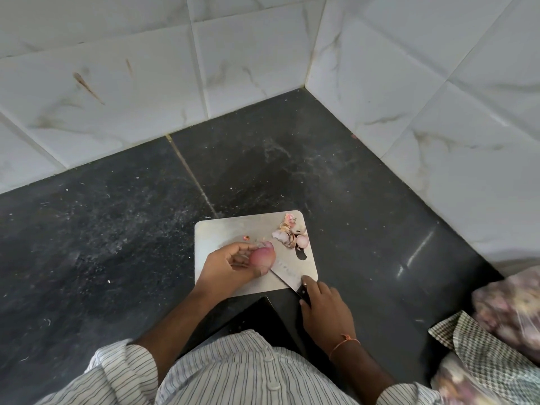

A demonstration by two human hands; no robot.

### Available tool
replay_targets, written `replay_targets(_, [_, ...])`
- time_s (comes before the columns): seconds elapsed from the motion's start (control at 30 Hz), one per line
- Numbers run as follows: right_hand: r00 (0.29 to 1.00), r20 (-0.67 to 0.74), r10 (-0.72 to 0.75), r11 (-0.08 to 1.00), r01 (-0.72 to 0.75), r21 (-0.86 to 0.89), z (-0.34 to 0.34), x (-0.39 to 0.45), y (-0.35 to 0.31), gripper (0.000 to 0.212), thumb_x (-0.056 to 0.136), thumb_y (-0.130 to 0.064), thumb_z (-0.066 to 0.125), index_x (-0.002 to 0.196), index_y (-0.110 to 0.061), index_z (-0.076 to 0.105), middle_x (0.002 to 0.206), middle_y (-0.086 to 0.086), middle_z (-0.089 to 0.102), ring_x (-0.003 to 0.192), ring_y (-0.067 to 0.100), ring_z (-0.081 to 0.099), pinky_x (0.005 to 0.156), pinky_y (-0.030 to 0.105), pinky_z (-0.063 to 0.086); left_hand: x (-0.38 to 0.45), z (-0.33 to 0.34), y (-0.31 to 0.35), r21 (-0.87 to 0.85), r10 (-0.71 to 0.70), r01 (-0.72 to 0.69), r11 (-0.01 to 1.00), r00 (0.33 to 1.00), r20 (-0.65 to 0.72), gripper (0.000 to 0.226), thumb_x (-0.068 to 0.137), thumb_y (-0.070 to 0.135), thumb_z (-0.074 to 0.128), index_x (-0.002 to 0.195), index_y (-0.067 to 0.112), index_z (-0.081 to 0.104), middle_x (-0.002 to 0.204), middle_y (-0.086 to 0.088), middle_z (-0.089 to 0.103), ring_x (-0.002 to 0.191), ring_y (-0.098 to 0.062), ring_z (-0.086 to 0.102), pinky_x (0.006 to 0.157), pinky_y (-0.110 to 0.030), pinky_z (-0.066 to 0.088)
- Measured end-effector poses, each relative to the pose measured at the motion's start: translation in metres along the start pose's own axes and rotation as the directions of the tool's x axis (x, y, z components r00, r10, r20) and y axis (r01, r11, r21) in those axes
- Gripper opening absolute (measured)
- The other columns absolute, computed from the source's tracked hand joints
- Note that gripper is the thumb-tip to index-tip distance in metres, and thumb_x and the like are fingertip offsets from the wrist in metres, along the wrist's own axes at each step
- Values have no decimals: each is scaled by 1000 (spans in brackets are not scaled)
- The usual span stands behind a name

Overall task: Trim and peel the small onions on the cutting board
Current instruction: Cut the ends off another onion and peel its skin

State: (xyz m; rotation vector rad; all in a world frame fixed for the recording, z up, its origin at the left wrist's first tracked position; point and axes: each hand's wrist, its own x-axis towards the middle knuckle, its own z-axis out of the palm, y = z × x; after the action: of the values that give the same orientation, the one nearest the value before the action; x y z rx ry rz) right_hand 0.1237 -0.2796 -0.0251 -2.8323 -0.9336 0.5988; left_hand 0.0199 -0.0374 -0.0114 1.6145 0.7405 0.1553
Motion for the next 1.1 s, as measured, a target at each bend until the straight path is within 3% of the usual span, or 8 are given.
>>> replay_targets(0.13, [997,-31,71,997,-71,7,-13,5,-2,52,92,-63,57,139,-41,48,128,-14,50,120,17,53,90,45,57,0,4,6,-46,25,-24,999,999,21,44,71,19,101,110,26,81,103,7,83,97,-12,78,93,-25,62])
replay_targets(0.2, [992,-109,65,967,-36,254,-23,11,-8,52,92,-64,61,137,-39,56,125,-18,54,112,10,59,89,37,57,-1,6,9,-51,46,-43,998,998,47,44,73,19,100,111,26,81,105,8,83,99,-12,78,96,-28,62])
replay_targets(0.27, [993,-64,99,776,-37,629,-39,17,-23,46,96,-55,69,137,-34,62,126,-16,64,102,6,68,85,29,60,-3,7,14,-36,70,-67,997,995,70,43,75,22,99,114,26,80,107,12,82,100,-8,78,96,-28,62])
replay_targets(0.33, [984,166,64,458,-177,871,-55,20,-42,36,102,-45,67,135,-32,65,125,-3,73,101,11,74,83,35,63,-5,9,18,-18,96,-94,995,991,90,43,77,25,97,116,27,79,108,14,82,102,-7,77,96,-30,63])
replay_targets(0.4, [955,297,-25,228,-284,931,-62,19,-56,30,105,-40,65,130,-25,70,120,11,77,100,18,74,82,39,61,-6,11,21,-10,116,-115,993,988,101,42,78,29,97,117,29,79,110,14,81,105,-7,76,97,-33,63])
replay_targets(0.53, [957,279,-74,7,-280,960,-61,16,-66,32,103,-33,67,128,-14,72,107,13,77,97,24,71,78,37,58,-6,8,29,52,201,-206,977,975,94,41,79,34,96,116,37,78,116,20,75,112,-4,71,95,-34,63])
replay_targets(0.73, [967,235,-96,-61,-242,968,-63,12,-69,42,101,-38,67,131,-8,70,107,12,76,88,19,71,79,37,58,-2,-6,38,176,381,-423,889,896,228,54,74,38,99,121,39,74,130,26,60,118,-10,65,87,-21,56])
replay_targets(1.1, [969,233,-82,-17,-235,972,-68,18,-77,46,104,-40,62,135,-7,66,102,15,75,87,25,70,86,42,61,6,-14,41,244,469,-537,808,835,287,39,81,39,93,110,35,68,121,24,60,110,-8,62,86,-10,45])
